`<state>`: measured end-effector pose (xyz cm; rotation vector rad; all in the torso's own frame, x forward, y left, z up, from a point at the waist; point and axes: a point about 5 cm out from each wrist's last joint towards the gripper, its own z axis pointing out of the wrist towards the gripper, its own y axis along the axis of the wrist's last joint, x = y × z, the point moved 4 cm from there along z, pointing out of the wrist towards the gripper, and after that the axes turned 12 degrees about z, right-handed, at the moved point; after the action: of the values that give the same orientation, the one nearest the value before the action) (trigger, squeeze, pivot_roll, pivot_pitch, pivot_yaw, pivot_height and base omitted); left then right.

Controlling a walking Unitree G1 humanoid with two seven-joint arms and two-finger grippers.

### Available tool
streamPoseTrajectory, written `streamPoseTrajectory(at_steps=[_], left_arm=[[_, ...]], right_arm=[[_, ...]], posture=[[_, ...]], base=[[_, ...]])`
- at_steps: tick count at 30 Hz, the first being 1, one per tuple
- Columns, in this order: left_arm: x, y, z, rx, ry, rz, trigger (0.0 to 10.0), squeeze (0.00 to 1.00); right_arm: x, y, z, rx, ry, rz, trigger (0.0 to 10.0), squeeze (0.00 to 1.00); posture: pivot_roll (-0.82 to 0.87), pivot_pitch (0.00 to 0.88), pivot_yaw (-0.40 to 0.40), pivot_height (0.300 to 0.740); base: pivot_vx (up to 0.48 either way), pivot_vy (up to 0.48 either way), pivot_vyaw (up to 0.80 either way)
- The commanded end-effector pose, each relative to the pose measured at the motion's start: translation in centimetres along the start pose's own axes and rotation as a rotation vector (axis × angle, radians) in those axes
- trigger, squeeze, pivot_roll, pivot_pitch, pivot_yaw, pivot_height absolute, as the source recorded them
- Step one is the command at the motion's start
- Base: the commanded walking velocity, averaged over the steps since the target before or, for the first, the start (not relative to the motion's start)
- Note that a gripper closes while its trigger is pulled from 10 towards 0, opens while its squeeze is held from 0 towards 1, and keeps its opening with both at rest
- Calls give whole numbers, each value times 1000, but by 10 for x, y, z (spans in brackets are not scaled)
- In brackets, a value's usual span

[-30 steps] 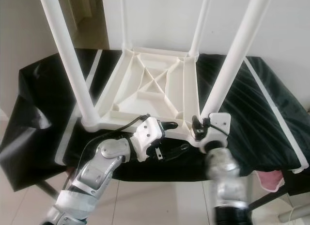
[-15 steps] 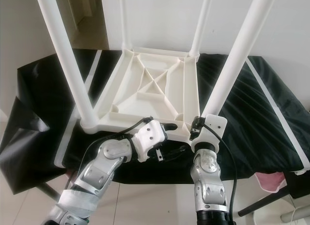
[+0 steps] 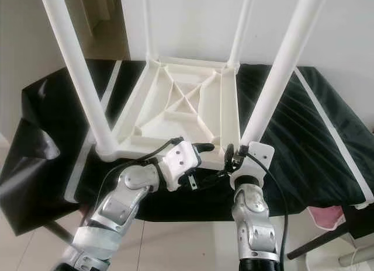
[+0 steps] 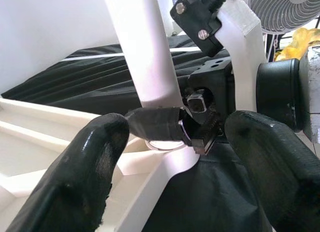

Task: Building children table

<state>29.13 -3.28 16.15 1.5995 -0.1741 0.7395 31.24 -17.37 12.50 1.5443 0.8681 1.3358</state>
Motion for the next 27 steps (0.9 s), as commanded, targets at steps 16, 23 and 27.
streamPoseTrajectory(at_steps=[16, 23, 27], left_arm=[[14, -1, -2, 6, 128, -20, 10000, 0], [11, 0, -1, -2, 102, -25, 10000, 0], [9, 1, -1, -10, 92, -25, 10000, 0]], right_arm=[[-14, 23, 10, 74, 450, -273, 10000, 0], [-8, 17, 8, 140, 593, -323, 10000, 0], [-8, 9, 7, 196, 659, -390, 10000, 0]], posture=[[-58, 0, -21, 740], [-56, 0, -16, 740], [-52, 0, -20, 740]], base=[[0, 0, 0], [0, 0, 0], [0, 0, 0]])
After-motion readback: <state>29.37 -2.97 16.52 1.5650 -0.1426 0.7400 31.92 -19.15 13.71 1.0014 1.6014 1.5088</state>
